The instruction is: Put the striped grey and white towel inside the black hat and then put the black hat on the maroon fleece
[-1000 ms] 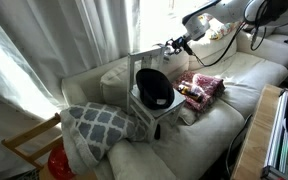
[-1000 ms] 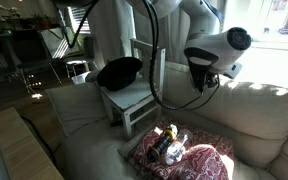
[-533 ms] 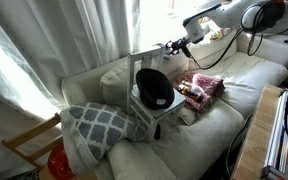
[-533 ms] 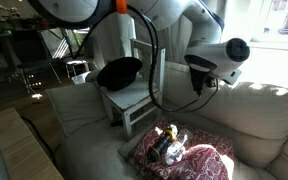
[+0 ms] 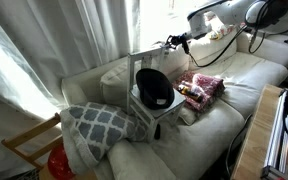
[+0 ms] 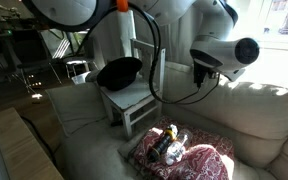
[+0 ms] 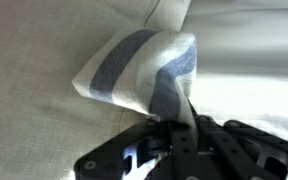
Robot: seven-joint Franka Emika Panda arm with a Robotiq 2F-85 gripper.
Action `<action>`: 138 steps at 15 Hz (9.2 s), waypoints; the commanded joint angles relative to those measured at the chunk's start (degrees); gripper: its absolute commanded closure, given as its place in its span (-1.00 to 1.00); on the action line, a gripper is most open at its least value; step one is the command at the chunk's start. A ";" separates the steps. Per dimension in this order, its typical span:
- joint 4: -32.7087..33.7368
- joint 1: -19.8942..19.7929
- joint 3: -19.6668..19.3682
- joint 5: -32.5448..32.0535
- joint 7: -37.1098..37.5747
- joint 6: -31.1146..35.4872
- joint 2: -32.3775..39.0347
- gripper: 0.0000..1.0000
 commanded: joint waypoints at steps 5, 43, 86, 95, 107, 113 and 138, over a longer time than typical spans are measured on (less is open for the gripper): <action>-12.94 -6.86 1.41 1.17 -3.74 -4.72 -12.87 0.97; -50.95 -0.97 -26.44 -2.68 -9.86 -67.97 -59.80 0.89; -76.76 30.78 -21.34 20.49 -42.37 -28.37 -52.56 0.97; -73.16 33.63 -21.31 19.56 -41.70 -21.19 -49.62 0.97; -72.78 37.26 -19.63 19.01 -40.20 0.62 -52.41 -0.57; -74.09 38.52 -19.06 15.81 -33.94 9.16 -55.85 -1.00; -76.29 25.58 -22.04 3.94 -15.63 -15.57 -49.63 -1.00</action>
